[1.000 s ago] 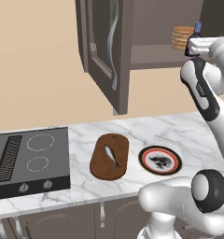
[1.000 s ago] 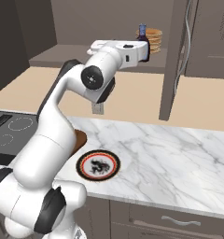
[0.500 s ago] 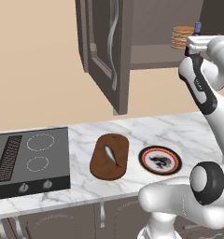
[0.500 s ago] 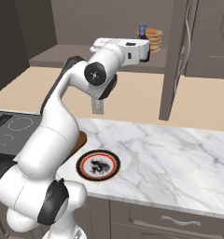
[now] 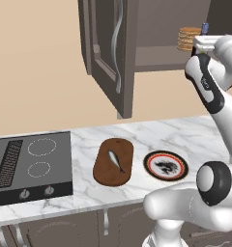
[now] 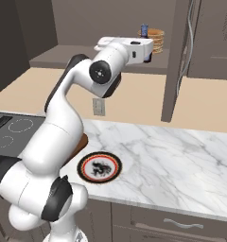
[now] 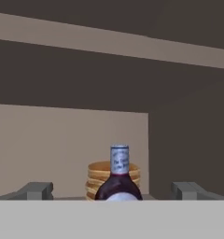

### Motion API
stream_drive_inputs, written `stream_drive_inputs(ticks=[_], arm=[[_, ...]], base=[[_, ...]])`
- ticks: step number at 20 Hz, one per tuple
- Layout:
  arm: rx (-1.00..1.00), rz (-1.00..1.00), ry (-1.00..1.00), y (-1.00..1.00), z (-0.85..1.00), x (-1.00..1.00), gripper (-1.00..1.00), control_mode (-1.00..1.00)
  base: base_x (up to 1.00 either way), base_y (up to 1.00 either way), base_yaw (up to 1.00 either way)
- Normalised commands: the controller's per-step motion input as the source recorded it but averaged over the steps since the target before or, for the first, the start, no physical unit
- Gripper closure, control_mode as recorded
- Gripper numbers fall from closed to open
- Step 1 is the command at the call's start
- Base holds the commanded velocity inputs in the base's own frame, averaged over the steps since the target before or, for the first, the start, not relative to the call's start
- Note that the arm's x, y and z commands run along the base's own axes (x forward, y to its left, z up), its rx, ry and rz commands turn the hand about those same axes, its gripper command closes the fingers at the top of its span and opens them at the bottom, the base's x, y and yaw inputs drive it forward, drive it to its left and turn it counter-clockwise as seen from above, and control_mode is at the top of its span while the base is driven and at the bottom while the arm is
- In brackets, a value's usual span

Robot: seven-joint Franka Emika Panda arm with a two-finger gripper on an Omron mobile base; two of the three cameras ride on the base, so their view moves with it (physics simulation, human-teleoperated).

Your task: Pick the fish from the plate and place it on the cutting board. Then pick the condiment bottle from the cabinet and place it next to the cutting board.

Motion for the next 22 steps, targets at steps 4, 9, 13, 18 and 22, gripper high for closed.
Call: stream_drive_inputs(ticks=[4, 9, 13, 18, 22], arm=[[0.0, 0.0, 0.0, -0.02, 0.0, 0.15, -1.0, -1.0], [0.0, 0.0, 0.0, -0.03, 0.0, 0.16, -1.0, -1.0], [0.0, 0.0, 0.0, -0.04, 0.0, 0.18, -1.0, -1.0], [0.0, 0.0, 0.0, -0.08, 0.0, 0.16, -1.0, -1.0], [0.0, 0.0, 0.0, -0.09, 0.0, 0.15, -1.0, -1.0]], base=[[0.0, 0.0, 0.0], [0.0, 0.0, 0.0], [0.0, 0.0, 0.0], [0.0, 0.0, 0.0], [0.0, 0.0, 0.0]])
